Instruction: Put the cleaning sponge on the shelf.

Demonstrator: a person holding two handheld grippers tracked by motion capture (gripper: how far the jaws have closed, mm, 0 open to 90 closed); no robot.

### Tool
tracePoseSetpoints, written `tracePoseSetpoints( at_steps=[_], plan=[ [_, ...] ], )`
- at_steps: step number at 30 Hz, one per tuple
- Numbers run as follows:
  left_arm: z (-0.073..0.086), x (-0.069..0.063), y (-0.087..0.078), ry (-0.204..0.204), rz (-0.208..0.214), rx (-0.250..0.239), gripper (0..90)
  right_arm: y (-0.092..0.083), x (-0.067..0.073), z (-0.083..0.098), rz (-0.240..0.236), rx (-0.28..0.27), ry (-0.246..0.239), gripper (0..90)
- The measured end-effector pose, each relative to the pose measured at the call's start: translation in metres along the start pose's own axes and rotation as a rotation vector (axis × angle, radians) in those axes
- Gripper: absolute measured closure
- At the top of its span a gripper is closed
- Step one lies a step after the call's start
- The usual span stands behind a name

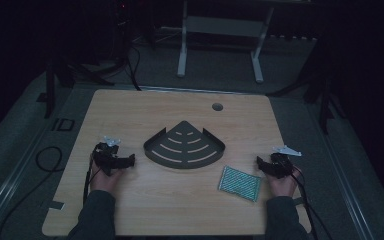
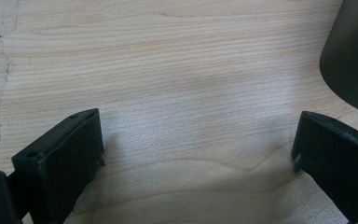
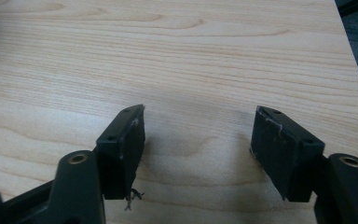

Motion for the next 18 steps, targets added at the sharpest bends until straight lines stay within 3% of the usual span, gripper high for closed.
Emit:
tracePoseSetpoints(
  at_steps=[4,7,13,18],
  plan=[
    [0.000,0.000,0.000,0.000,0.000,0.000,2.3,-0.001,0.001,0.000,-0.001,-0.006,-0.009,37.3],
    [0.000,0.000,0.000,0.000,0.000,0.000,2.3,-0.004,0.004,-0.001,-0.002,-0.036,-0.042,41.0],
    [0.000,0.000,0.000,0.000,0.000,0.000,2.3,-0.016,0.004,-0.008,0.009,-0.088,-0.044,47.5],
    [0.000,0.000,0.000,0.000,0.000,0.000,2.3,-0.037,0.014,-0.019,0.058,-0.172,-0.162,63.3]
  ],
)
Point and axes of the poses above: each handheld gripper's, and its own axes: y roughly forward along the jaws, z roughly out of its underside, x roughly to its left, the point moved 9 cm from there along y, roughly forward along the jaws, and after that the axes turned 11 degrees about y, right-handed, at the moved point
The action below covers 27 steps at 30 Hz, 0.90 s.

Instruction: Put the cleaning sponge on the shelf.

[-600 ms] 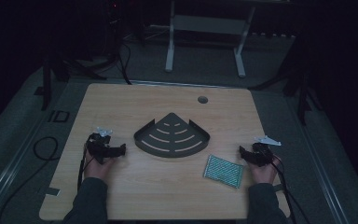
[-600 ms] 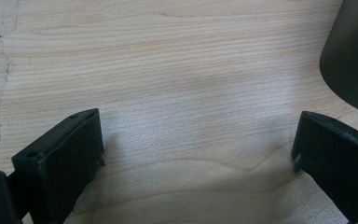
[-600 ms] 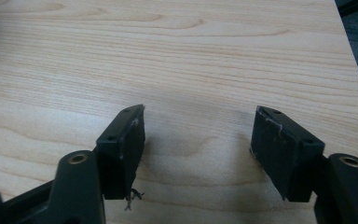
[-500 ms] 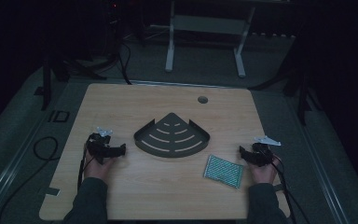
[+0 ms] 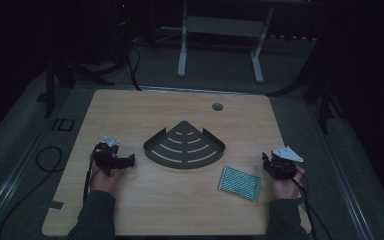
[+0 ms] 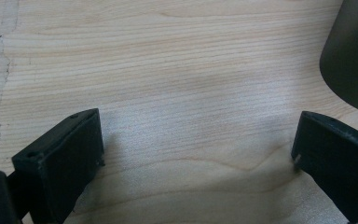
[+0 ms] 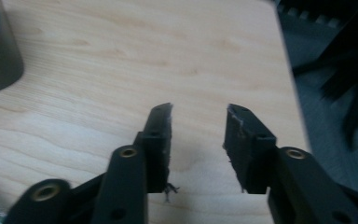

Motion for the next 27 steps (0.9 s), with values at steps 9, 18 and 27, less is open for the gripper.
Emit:
tracePoseSetpoints(
  at_steps=[9,18,27],
  plan=[
    [0.000,0.000,0.000,-0.001,-0.001,0.000,2.3,-0.015,0.026,-0.005,-0.054,0.033,-0.087,89.9],
    [0.000,0.000,0.000,-0.002,-0.003,0.000,2.3,-0.031,0.058,-0.001,-0.184,0.080,-0.122,90.0],
    [0.000,-0.001,0.000,-0.003,-0.003,0.000,2.3,-0.053,0.086,0.012,-0.280,0.117,-0.166,90.0]
  ],
)
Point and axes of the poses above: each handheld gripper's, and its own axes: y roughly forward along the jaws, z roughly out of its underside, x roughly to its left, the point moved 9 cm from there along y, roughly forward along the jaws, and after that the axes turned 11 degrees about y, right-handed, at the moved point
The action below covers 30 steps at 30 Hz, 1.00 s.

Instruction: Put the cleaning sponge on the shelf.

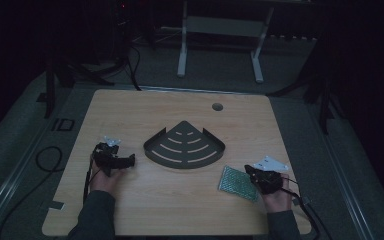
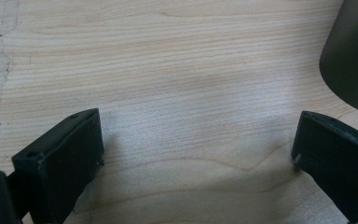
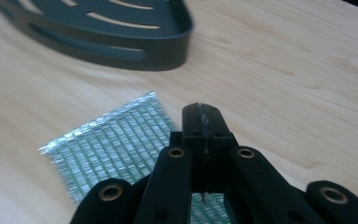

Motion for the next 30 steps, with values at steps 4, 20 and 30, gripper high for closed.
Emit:
tracePoseSetpoints(
  at_steps=[4,20,30],
  plan=[
    [0.000,0.000,0.000,0.000,-0.001,0.001,2.3,-0.001,0.014,0.005,-0.028,0.016,-0.030,90.0],
    [0.000,0.000,0.000,0.000,-0.001,0.001,2.3,0.030,0.034,0.023,-0.073,0.142,-0.081,90.0],
    [0.000,0.000,0.000,0.000,-0.001,0.001,2.3,0.041,0.025,0.014,-0.058,0.147,-0.056,90.0]
  ],
)
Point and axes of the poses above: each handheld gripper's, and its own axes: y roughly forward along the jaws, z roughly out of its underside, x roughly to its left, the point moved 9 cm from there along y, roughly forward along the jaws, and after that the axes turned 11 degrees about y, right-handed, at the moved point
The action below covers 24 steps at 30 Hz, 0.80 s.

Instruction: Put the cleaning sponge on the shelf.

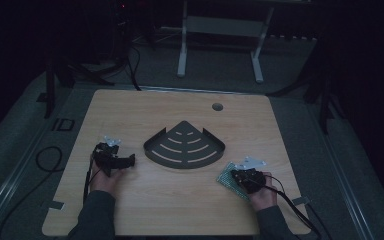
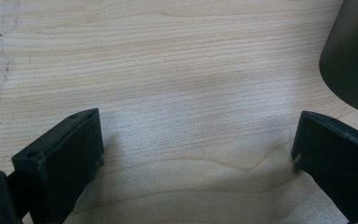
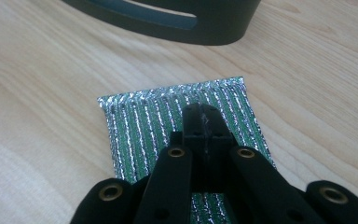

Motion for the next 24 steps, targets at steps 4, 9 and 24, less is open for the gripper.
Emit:
tracePoseSetpoints(
  at_steps=[4,9,24],
  plan=[
    [0.000,0.000,0.000,0.000,0.000,0.000,2.3,0.003,-0.005,-0.003,0.009,0.001,0.004,90.0],
    [0.000,0.000,0.000,-0.001,0.000,0.000,2.3,0.005,-0.008,-0.008,0.004,0.002,0.005,89.9],
    [0.000,0.000,0.000,0.000,0.000,0.000,2.3,-0.012,-0.040,-0.028,0.054,0.029,-0.042,80.4]
  ],
)
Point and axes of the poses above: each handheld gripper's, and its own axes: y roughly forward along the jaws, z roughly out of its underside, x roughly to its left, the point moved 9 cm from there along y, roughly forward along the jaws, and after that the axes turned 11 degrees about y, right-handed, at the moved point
